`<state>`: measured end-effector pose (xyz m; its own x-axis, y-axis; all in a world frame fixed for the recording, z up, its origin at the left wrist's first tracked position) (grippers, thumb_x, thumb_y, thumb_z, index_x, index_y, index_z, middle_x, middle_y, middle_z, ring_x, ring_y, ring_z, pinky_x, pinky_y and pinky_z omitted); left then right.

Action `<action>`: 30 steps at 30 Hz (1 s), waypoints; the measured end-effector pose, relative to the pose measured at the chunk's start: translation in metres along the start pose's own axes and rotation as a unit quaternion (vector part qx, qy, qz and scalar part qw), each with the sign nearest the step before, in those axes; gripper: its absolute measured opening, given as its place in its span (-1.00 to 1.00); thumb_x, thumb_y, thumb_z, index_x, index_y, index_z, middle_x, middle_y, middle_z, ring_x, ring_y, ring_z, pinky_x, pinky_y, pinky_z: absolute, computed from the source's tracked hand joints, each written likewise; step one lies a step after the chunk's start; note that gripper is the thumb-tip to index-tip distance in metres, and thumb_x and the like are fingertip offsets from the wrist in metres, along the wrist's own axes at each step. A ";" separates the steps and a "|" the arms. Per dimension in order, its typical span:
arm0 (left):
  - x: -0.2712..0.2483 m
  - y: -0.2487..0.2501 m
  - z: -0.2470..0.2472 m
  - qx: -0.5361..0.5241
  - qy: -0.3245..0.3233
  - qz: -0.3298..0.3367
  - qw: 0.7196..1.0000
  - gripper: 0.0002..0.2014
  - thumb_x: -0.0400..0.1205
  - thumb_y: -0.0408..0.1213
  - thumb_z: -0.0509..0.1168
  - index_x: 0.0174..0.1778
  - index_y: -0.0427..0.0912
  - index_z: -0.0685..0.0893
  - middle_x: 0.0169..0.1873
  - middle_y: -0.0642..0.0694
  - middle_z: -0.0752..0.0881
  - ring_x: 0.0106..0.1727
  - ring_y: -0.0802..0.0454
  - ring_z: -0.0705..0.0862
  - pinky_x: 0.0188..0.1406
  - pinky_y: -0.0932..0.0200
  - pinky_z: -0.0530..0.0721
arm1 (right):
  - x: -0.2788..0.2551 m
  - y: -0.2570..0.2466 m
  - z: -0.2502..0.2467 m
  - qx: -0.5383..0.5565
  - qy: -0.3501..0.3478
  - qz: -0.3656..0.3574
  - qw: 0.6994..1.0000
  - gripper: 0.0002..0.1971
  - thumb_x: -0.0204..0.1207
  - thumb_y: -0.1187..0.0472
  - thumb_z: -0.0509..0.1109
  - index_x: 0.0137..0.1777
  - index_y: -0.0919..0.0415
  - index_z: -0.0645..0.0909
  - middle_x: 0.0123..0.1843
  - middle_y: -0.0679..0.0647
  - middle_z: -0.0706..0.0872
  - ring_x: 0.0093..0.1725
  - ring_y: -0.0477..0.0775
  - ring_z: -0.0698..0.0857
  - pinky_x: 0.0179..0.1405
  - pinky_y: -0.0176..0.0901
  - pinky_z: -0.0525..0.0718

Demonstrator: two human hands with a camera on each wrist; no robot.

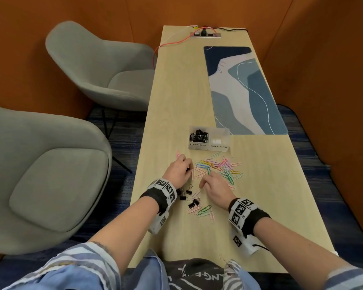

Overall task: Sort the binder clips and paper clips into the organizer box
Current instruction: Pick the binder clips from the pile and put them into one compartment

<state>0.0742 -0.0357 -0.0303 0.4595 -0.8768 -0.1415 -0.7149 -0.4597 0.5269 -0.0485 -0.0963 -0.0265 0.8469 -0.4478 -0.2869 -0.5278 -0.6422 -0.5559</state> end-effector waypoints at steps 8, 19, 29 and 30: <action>0.002 0.005 -0.007 -0.050 0.012 -0.017 0.999 -0.91 0.55 -0.40 0.32 -0.07 -0.19 0.67 -0.14 0.03 0.43 0.00 -0.08 0.61 0.13 0.03 0.58 | -0.014 0.004 0.029 -0.103 -0.082 0.003 0.991 -0.64 0.51 -0.12 0.28 0.07 0.18 0.51 0.08 0.13 0.54 0.02 0.16 0.59 -0.01 0.01 0.56; 0.000 0.015 -0.015 -0.048 0.049 -0.004 0.998 -0.90 0.64 -0.37 0.25 0.05 -0.22 0.59 0.05 -0.17 0.51 0.03 -0.13 0.62 0.08 -0.07 0.63 | -0.006 0.001 0.024 0.015 -0.059 0.029 0.998 -0.83 0.45 0.16 0.33 -0.30 0.08 0.39 -0.10 0.08 0.47 -0.13 0.11 0.52 -0.14 -0.08 0.49; 0.004 -0.001 -0.032 -0.138 0.095 -0.085 0.982 -0.78 0.59 -0.49 0.24 0.07 -0.18 0.68 -0.05 -0.01 0.49 -0.10 0.08 0.55 0.09 0.19 0.57 | 0.002 0.023 0.013 0.415 -0.072 0.184 0.888 -0.86 0.54 0.38 0.33 -0.20 0.28 0.44 -0.30 0.23 0.62 -0.40 0.09 0.60 -0.50 -0.24 0.66; 0.004 -0.005 -0.032 -0.147 0.085 -0.093 0.981 -0.77 0.59 -0.50 0.23 0.07 -0.18 0.70 -0.05 -0.03 0.55 -0.09 0.09 0.56 0.08 0.21 0.57 | 0.003 0.023 0.011 0.434 -0.068 0.184 0.879 -0.86 0.54 0.41 0.34 -0.22 0.29 0.45 -0.29 0.24 0.63 -0.36 0.09 0.62 -0.50 -0.29 0.68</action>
<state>0.0959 -0.0323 -0.0067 0.6671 -0.7337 -0.1289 -0.4385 -0.5266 0.7283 -0.0579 -0.1057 -0.0489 0.6598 -0.4094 -0.6301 -0.5699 0.2740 -0.7747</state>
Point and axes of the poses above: each hand's wrist, its own x-axis towards the middle knuckle, its own z-axis out of the palm, y = z × x, the point moved 6 cm from there along x, towards the middle knuckle
